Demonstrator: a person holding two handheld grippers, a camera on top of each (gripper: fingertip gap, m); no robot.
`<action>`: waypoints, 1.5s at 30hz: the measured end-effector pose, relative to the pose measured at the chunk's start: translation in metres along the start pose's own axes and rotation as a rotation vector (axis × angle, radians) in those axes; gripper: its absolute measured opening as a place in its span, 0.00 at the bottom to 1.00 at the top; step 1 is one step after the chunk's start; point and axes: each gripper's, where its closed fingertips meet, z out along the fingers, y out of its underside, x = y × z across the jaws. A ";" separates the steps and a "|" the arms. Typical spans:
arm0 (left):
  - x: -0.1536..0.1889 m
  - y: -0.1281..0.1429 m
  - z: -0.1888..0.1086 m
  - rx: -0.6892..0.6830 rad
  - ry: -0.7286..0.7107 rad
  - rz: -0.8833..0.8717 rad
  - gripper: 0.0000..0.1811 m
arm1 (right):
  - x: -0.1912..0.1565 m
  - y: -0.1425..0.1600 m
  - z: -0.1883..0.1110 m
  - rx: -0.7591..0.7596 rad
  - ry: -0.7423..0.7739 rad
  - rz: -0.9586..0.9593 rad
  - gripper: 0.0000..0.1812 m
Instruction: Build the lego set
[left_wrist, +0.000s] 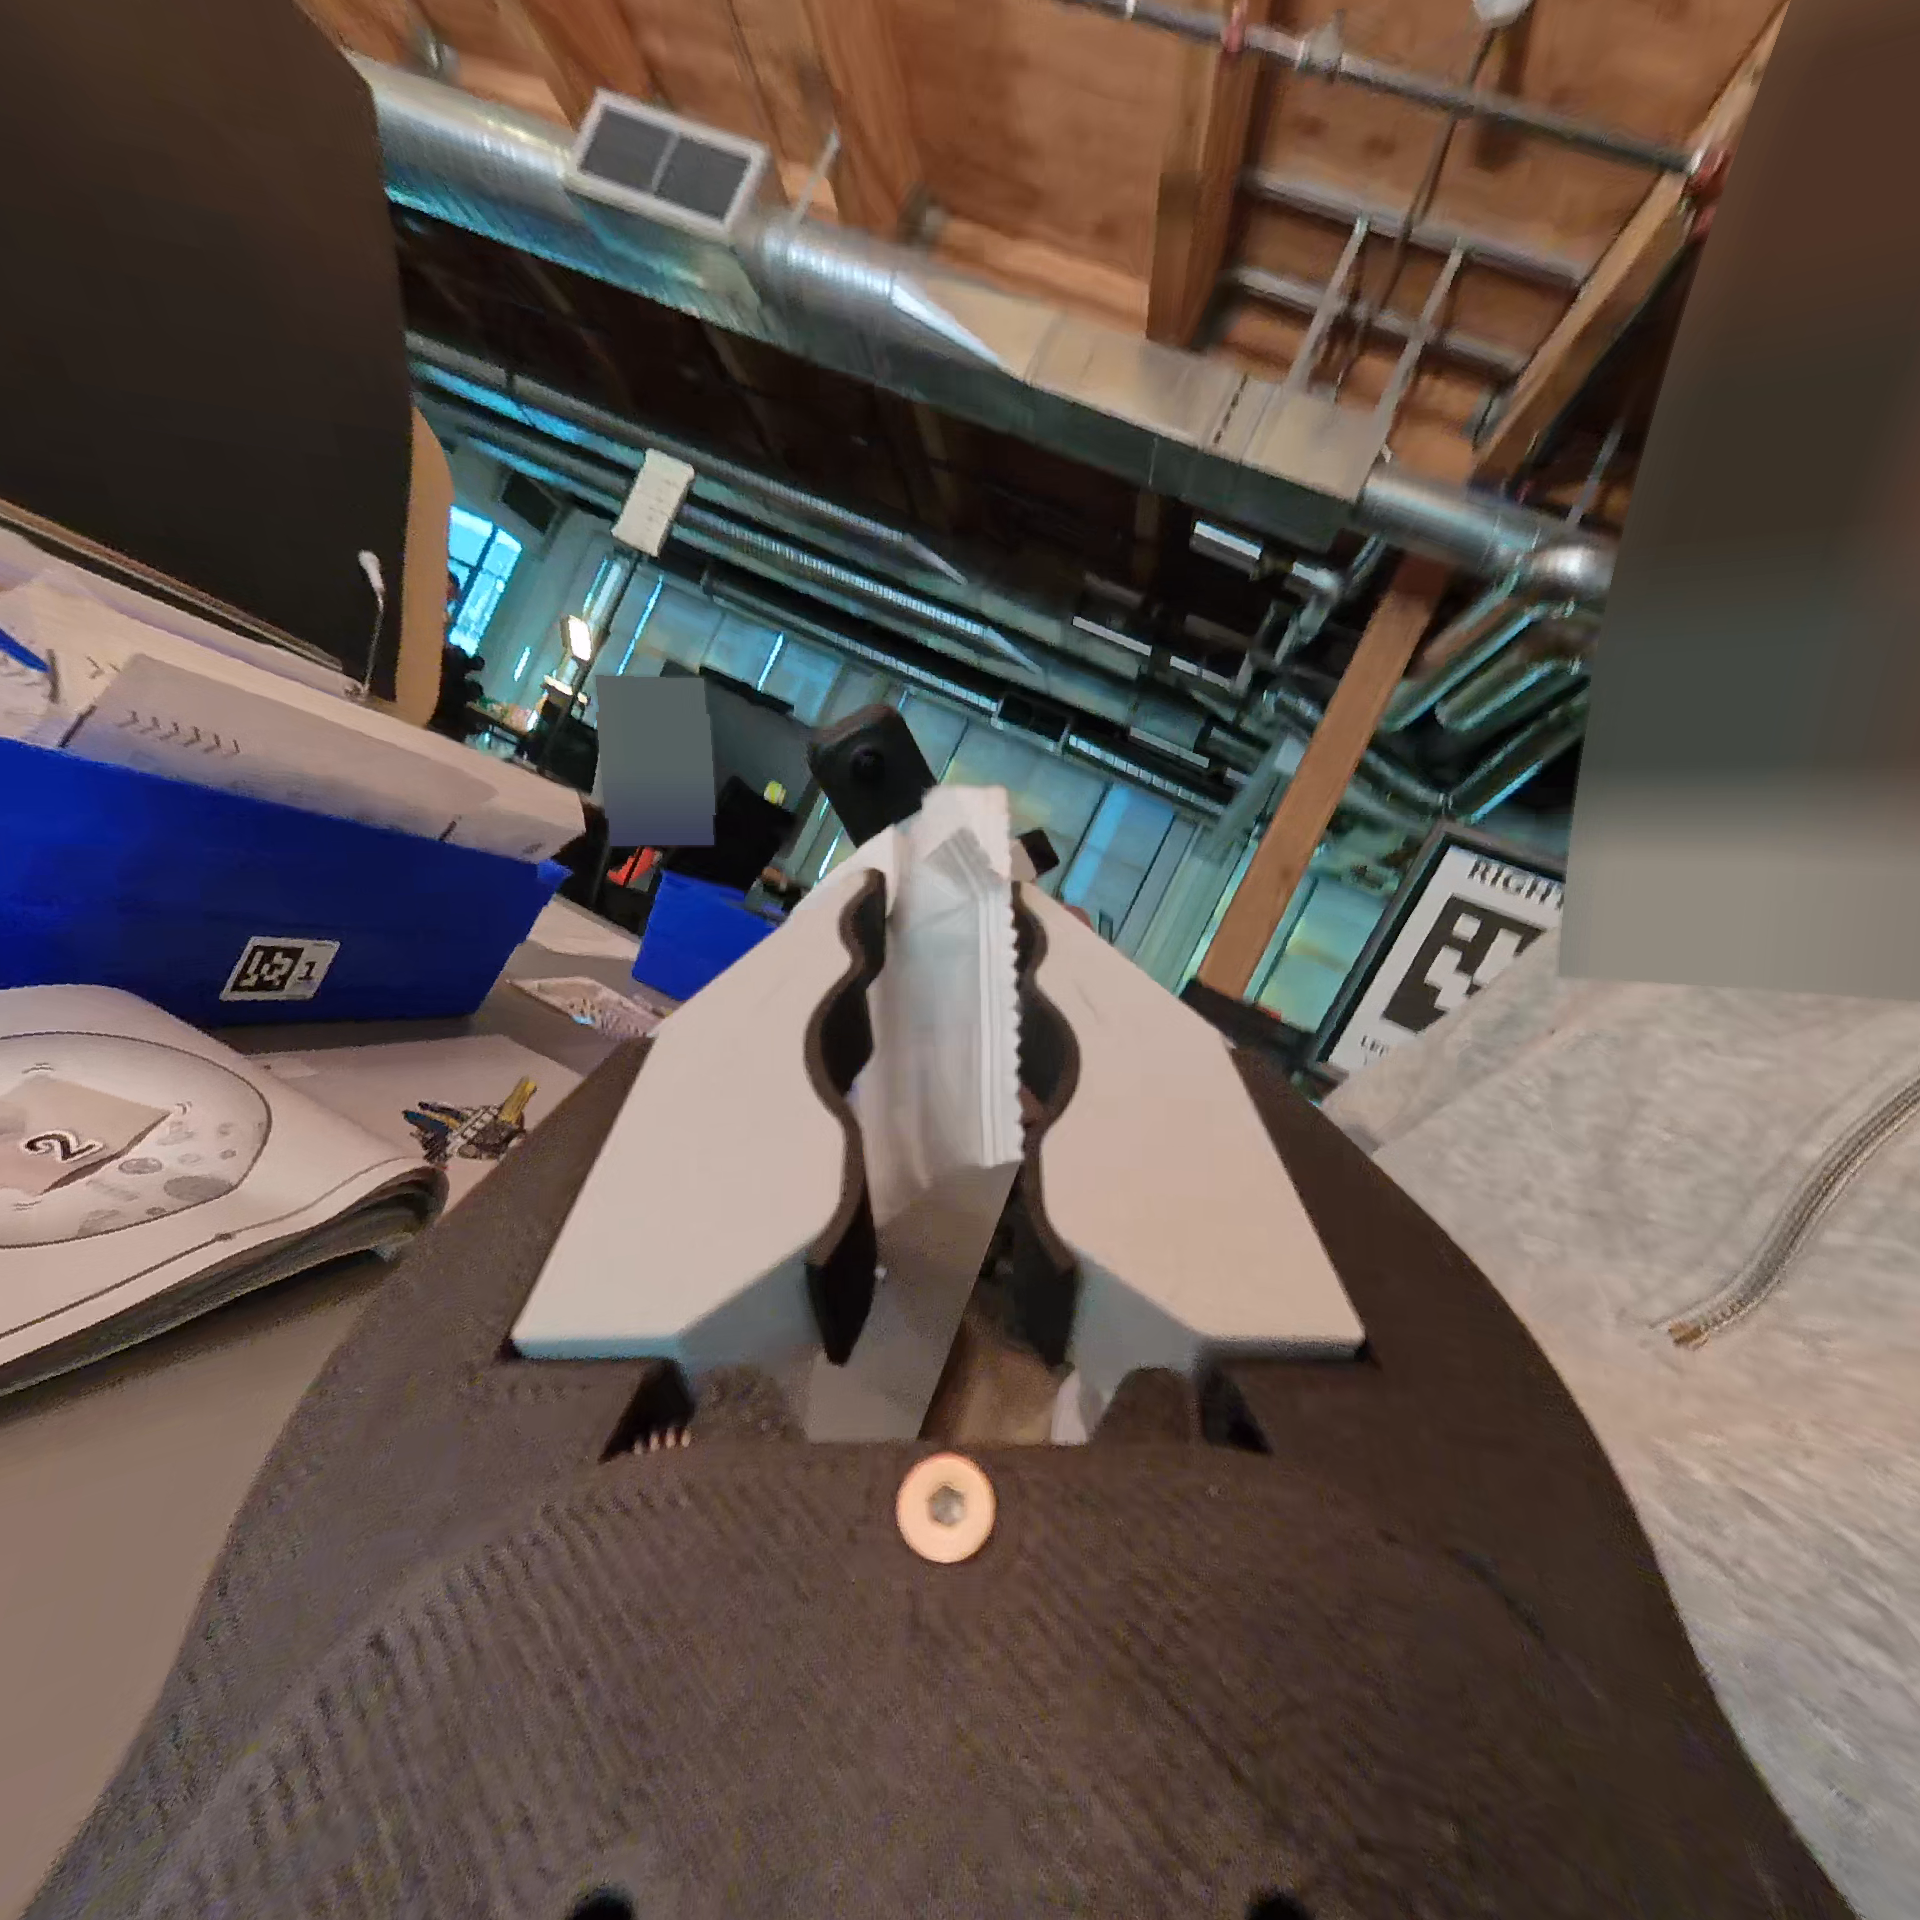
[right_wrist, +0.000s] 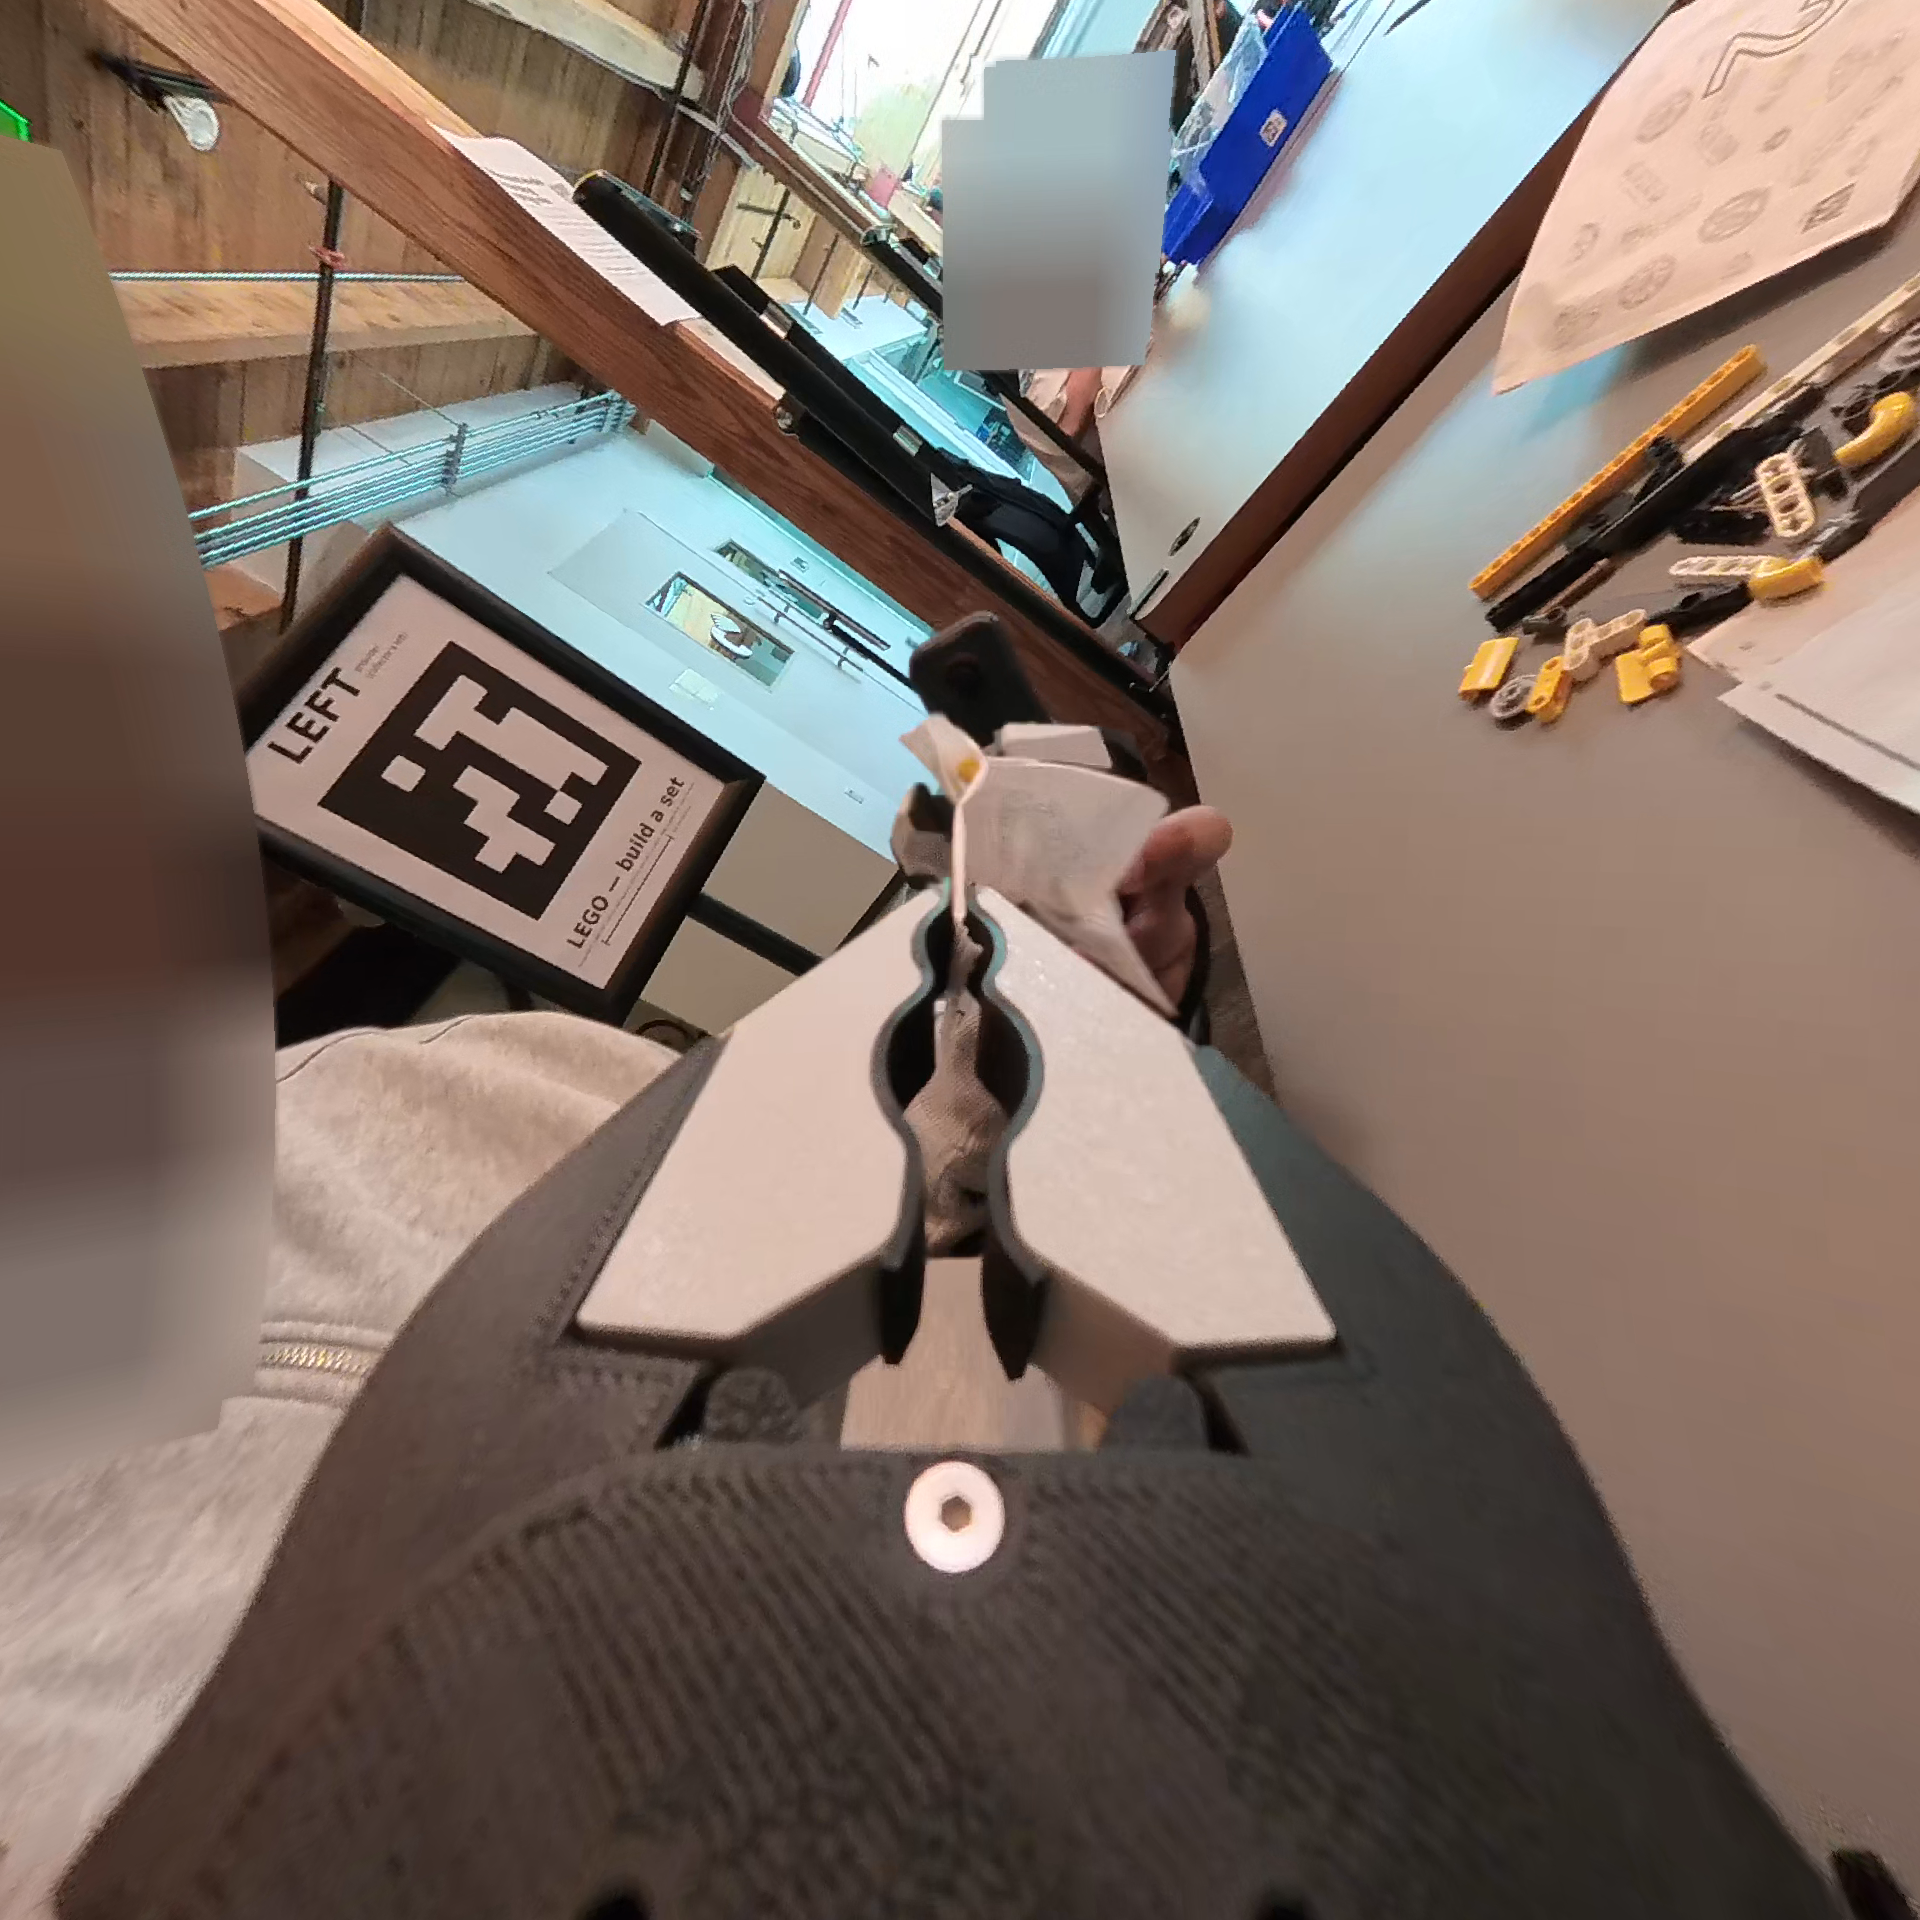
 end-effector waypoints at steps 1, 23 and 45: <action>-0.001 -0.004 -0.002 0.028 -0.004 -0.012 0.14 | 0.002 -0.002 0.002 0.005 0.010 -0.001 0.00; -0.063 0.014 -0.007 0.010 -0.302 -0.217 0.34 | -0.004 -0.045 0.015 0.112 0.083 -0.089 0.00; -0.047 -0.003 -0.012 0.183 -0.078 -0.420 0.02 | -0.018 -0.060 0.031 0.228 -0.042 -0.039 0.00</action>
